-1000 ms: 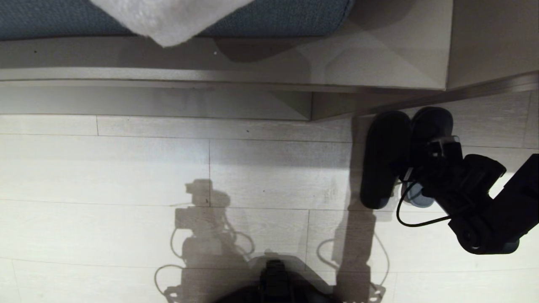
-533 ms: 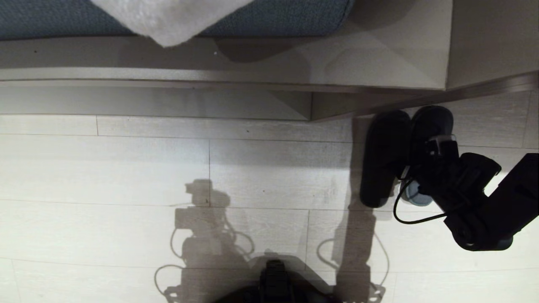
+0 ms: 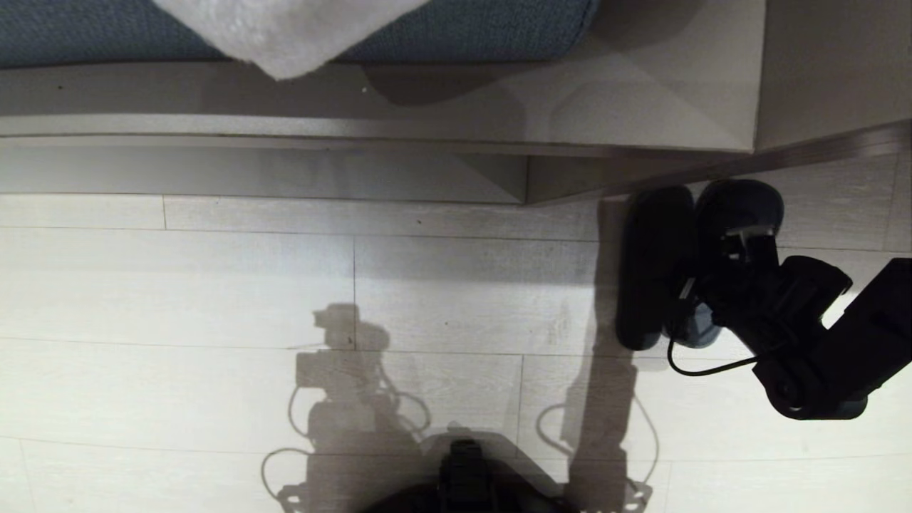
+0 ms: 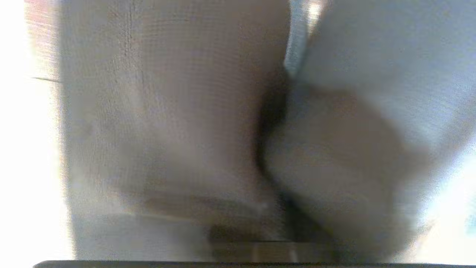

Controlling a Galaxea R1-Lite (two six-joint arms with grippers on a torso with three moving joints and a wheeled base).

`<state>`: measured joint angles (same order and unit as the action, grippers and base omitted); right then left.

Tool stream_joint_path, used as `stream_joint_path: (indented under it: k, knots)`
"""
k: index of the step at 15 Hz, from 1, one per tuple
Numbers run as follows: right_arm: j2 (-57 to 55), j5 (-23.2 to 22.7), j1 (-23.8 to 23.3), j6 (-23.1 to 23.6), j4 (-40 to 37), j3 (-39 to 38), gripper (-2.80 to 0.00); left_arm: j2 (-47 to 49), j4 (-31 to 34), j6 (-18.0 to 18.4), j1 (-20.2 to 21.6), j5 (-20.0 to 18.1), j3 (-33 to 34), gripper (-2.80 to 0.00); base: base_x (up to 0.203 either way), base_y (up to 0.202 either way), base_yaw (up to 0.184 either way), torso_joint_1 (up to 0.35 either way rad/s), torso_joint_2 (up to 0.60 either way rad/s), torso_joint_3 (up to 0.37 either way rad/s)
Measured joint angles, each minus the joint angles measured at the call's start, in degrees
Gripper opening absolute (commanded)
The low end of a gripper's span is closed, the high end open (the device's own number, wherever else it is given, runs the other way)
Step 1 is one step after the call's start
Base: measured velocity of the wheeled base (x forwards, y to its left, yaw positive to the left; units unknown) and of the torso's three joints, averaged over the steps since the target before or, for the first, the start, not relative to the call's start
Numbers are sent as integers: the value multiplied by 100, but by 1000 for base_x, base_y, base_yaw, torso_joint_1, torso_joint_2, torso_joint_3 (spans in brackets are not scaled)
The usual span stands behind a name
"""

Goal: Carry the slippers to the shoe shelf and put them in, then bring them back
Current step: Pick up the slippers on the floor

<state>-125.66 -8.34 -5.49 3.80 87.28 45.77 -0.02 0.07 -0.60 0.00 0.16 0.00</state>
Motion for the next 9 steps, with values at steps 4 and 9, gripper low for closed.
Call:
stream_joint_path:
  k: [4,9]
  knots:
    - [213,-307,-7,-22,-29,-291,-280,0,3,-7,0,0,0,-280,0,0,0,0,0,0]
    - [1083,-479,-11,-190,-16,-1067,-280,0,2,-9,0,0,0,-280,0,0,0,0,0,0]
